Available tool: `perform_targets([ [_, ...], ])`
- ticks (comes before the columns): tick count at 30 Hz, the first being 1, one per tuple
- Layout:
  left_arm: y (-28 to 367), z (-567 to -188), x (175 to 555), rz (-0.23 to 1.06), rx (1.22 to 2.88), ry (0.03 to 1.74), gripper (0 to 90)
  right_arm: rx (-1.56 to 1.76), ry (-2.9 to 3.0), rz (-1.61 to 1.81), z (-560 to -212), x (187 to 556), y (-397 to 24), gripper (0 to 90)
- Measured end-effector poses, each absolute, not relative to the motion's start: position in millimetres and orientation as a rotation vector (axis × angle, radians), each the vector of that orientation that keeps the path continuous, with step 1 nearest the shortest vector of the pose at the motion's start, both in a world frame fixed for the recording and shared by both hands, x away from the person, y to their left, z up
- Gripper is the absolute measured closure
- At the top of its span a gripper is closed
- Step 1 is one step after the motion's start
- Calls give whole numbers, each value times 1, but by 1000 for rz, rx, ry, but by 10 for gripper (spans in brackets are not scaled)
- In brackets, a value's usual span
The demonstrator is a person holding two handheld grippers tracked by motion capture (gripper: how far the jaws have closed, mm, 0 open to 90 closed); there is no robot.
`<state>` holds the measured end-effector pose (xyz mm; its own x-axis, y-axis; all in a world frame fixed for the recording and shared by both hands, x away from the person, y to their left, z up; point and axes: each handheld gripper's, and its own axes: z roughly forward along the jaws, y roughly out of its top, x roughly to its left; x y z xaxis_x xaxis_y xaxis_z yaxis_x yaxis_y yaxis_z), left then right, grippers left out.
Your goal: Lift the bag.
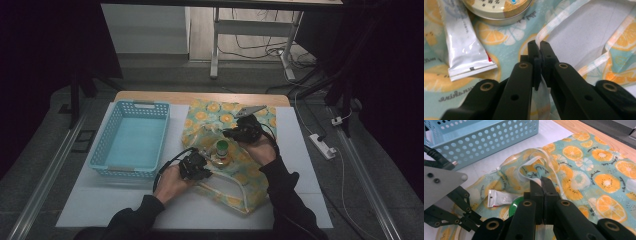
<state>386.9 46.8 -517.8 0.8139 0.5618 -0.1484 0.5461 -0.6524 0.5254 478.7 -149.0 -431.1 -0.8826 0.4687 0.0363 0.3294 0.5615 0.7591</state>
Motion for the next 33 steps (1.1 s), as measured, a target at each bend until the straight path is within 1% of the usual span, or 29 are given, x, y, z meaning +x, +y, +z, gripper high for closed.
perform_targets([
  [4,49,-510,385,36,2406,833,891,665,2622,1225,-430,478,-149,893],
  [6,49,-506,385,10,2380,852,891,657,2623,1226,-429,478,-149,893],
  [19,57,-481,386,-11,2356,806,892,629,2629,1263,-416,472,-146,894],
  [33,67,-449,397,-83,2314,813,892,612,2649,1266,-396,471,-146,894],
])
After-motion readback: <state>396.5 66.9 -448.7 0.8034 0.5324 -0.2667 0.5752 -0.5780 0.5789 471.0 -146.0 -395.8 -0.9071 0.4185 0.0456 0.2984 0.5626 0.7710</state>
